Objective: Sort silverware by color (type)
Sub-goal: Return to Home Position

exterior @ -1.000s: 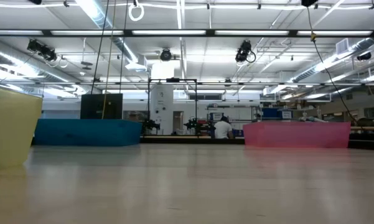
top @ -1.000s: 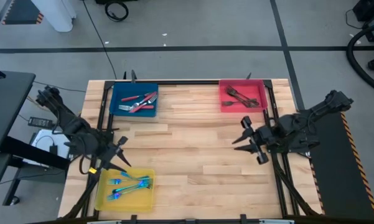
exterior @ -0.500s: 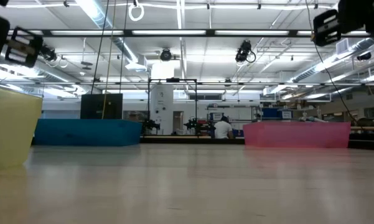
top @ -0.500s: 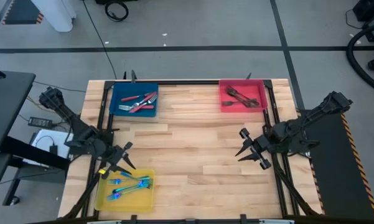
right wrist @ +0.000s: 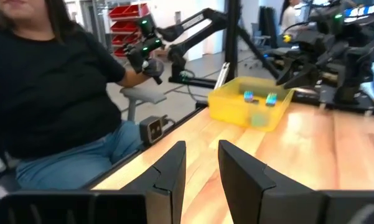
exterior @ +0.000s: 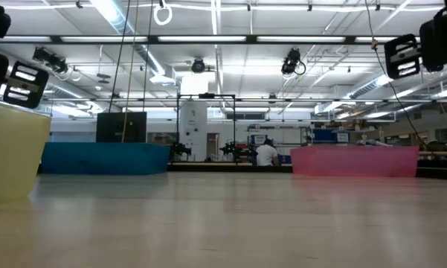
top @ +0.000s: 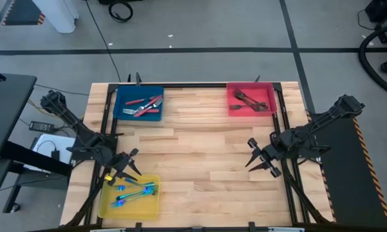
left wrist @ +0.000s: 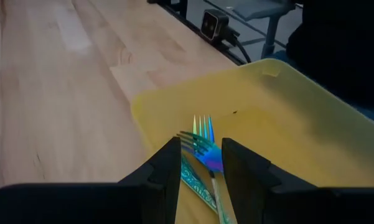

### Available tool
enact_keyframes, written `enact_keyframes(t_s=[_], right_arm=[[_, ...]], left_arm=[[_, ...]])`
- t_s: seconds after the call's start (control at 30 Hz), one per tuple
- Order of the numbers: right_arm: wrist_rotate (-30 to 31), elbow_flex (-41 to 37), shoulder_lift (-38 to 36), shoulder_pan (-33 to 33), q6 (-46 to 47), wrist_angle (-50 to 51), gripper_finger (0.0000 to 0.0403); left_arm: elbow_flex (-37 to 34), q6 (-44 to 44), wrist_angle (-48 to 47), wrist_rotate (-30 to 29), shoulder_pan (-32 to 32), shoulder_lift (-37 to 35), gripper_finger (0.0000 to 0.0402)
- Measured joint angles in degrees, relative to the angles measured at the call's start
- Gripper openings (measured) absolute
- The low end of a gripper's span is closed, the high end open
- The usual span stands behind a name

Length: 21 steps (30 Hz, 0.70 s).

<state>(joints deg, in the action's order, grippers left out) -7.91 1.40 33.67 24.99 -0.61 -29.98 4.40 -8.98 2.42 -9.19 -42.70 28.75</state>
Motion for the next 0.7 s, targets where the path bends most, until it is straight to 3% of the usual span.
enact_keyframes(t_s=[0.33,0.7], right_arm=[[-1.36,-1.06,0.07,0.00,-0.81,2.72,0.0103],[-0.88,-1.04,0.07,0.00,9.93,3.33,0.0103]], left_arm=[[-3.93,0.59,5.78,-1.24,0.15,0.07,0.0116],[-3.93,-9.87,5.89,-2.63,0.09,0.09,0.0116]])
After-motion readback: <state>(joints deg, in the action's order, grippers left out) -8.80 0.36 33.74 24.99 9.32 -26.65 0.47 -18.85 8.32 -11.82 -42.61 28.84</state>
